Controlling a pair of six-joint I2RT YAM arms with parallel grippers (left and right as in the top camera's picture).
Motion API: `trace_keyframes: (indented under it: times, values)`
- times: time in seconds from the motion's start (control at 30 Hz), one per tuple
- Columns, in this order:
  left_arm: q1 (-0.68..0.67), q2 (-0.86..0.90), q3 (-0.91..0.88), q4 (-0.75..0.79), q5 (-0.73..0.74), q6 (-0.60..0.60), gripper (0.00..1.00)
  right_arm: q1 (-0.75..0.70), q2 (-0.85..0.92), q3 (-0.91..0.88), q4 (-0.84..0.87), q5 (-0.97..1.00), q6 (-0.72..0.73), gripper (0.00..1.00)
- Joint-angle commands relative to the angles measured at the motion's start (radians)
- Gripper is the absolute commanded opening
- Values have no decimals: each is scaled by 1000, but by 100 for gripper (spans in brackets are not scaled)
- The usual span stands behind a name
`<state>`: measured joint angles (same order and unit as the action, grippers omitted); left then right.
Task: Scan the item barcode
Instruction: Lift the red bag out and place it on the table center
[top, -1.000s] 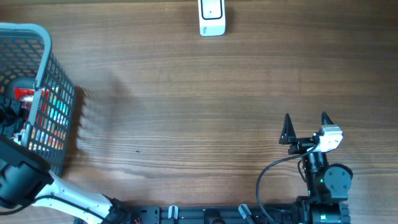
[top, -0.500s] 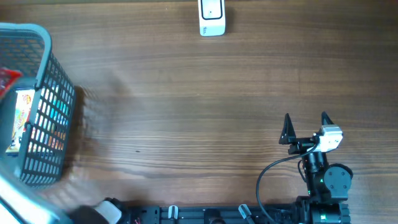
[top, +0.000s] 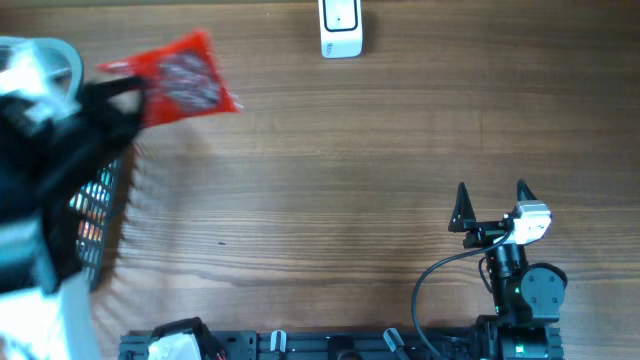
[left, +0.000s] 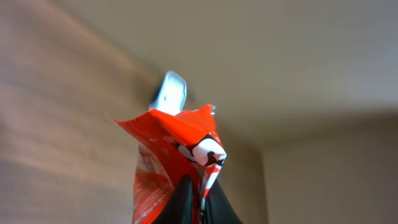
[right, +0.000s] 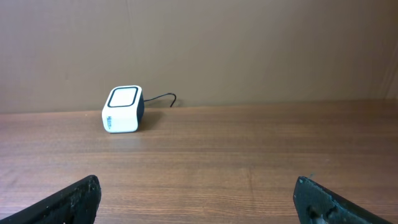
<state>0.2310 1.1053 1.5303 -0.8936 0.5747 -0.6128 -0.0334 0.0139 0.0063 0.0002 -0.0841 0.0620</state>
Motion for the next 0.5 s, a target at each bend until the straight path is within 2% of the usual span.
trace_keyframes:
  times: [0.0,0.13,0.27,0.37,0.47]
  values:
    - [-254,200,-52,-1,-10,63,4,4,-5,-1,2,10,-3,100]
    - [-478,538,-53,18,-107,62,4,4,-5,-1,2,10,-3,99]
    - [-573,807,-53,37,-153,58,4,4,-5,-1,2,10,-3,100]
    - [-607,922,-53,49,-154,60,4,4,-5,-1,2,10,-3,100]
    - [-581,902,-32,27,-163,94,20,4,-5,-1,2,10,-3,100]
